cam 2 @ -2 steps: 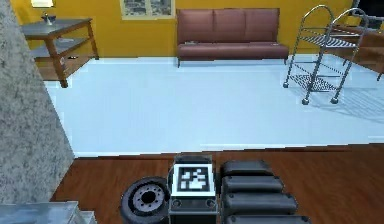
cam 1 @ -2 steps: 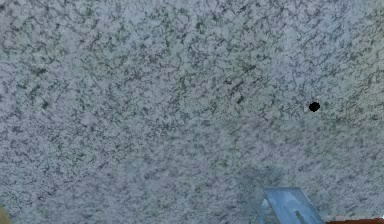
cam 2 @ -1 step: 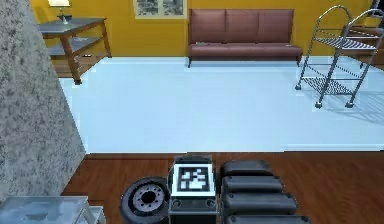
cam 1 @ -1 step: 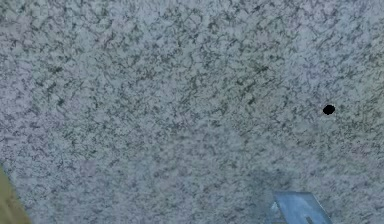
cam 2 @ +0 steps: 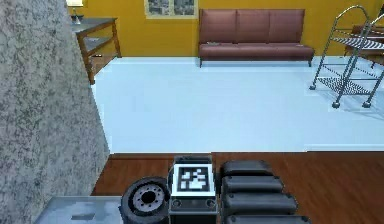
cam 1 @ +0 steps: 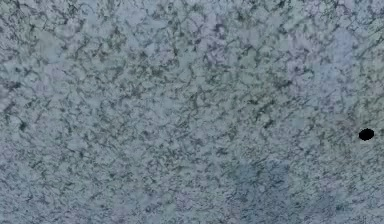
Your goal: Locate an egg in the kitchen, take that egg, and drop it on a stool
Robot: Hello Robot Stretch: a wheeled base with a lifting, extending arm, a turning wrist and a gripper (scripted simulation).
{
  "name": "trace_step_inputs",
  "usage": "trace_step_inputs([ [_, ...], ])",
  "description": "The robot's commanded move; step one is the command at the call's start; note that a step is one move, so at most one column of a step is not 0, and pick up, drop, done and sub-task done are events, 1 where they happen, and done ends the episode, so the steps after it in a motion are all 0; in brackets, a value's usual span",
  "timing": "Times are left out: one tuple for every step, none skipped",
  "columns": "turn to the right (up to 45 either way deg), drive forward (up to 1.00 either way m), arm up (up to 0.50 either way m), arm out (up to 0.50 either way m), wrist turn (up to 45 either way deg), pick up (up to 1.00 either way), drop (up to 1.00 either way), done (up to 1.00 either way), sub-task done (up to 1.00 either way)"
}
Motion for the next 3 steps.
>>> trace_step_inputs([
  [-33.0, 0.00, 0.00, 0.00, 0.0, 0.00, 0.00, 0.00, 0.00],
  [0.0, 0.00, 0.00, 0.48, 0.0, 0.00, 0.00, 0.00, 0.00],
  [0.0, 0.00, 0.00, 0.00, 45.0, 0.00, 0.00, 0.00, 0.00],
])
